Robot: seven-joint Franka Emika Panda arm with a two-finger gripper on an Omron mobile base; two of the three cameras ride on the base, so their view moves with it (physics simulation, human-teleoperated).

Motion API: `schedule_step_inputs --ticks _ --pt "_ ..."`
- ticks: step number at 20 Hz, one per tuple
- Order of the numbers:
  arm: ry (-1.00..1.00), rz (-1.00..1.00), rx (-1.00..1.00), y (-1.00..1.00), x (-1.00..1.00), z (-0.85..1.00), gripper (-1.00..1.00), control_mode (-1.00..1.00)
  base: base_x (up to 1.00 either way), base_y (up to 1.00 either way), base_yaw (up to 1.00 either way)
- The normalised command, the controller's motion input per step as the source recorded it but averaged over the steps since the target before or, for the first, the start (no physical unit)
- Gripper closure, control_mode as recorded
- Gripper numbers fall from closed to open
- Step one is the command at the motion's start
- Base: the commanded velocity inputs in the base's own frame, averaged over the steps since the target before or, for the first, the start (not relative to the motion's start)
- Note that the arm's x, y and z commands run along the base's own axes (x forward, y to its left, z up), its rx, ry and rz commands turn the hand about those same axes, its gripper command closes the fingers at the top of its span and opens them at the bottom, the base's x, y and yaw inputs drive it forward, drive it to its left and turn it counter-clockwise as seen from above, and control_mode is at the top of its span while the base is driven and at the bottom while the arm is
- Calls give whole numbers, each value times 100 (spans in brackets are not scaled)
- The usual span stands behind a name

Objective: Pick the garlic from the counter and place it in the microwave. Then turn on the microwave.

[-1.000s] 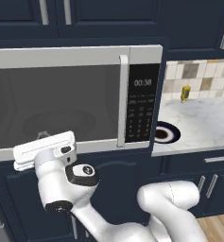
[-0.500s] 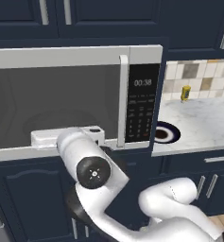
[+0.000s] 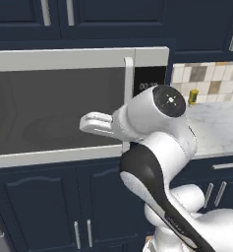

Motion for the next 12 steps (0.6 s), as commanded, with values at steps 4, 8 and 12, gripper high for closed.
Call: schedule_step_inputs --ticks 4,8,12 --pt "48 0 18 -89 0 -16 100 -100 0 0 0" --pt "40 0 23 -71 0 -48 100 -100 0 0 0" --pt "7 0 32 -60 0 -47 100 -100 0 0 0"
